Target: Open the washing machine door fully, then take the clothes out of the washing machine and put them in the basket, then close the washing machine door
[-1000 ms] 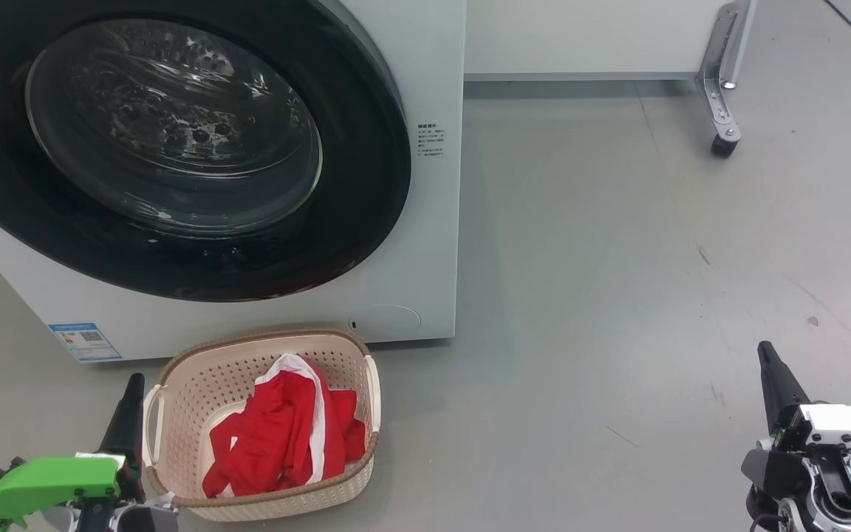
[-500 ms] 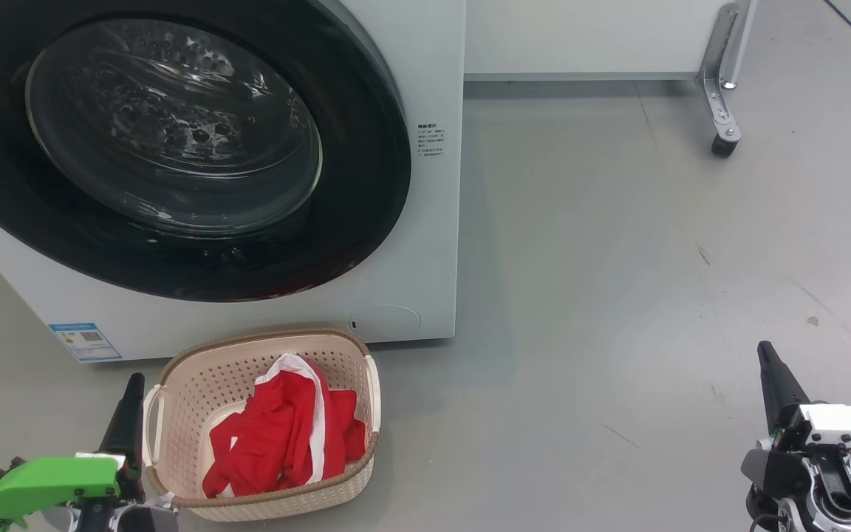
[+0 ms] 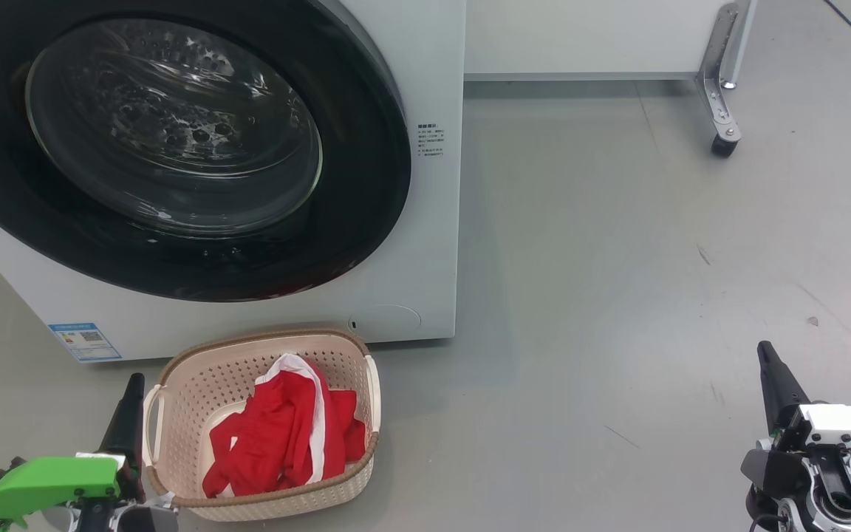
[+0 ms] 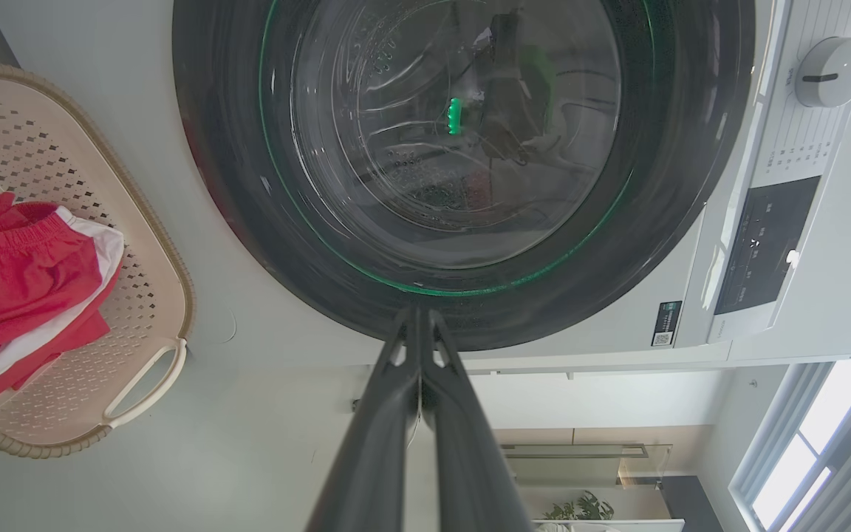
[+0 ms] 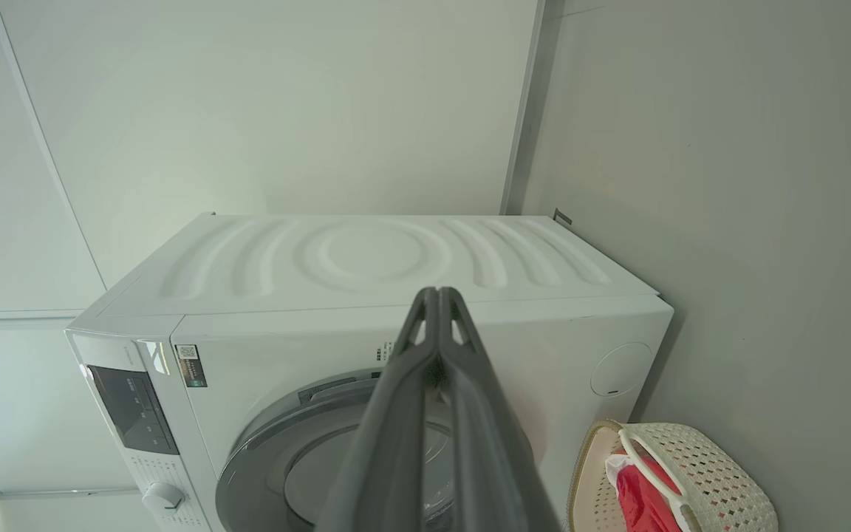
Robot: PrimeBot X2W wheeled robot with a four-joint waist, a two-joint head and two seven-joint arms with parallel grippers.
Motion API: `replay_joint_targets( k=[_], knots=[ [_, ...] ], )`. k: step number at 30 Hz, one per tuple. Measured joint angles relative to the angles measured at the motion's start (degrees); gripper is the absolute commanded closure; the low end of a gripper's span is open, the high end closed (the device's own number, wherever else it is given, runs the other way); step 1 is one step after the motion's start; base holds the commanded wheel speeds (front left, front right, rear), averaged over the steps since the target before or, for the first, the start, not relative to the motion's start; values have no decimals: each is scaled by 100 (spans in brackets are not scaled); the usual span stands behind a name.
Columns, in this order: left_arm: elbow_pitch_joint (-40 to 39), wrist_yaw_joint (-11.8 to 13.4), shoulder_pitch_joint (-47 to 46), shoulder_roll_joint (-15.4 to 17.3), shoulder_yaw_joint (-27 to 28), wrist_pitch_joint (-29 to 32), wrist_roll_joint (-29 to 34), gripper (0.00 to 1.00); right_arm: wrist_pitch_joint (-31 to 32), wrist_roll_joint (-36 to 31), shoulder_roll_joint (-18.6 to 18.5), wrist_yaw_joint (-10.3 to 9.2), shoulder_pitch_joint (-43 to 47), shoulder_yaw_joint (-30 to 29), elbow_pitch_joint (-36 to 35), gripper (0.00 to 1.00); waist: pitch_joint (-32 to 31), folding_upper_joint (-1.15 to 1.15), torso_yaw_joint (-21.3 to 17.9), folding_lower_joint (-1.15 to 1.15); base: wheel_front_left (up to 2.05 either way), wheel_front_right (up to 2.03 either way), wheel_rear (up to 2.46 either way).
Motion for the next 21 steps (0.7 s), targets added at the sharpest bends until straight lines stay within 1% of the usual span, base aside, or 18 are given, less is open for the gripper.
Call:
replay_joint_targets(
  k=[21],
  knots=[
    [-1,0,0,0,-1,0,-1,100,0,1,1,0,0,1,-1,100,0,0,0,0,0,0,0]
  ],
)
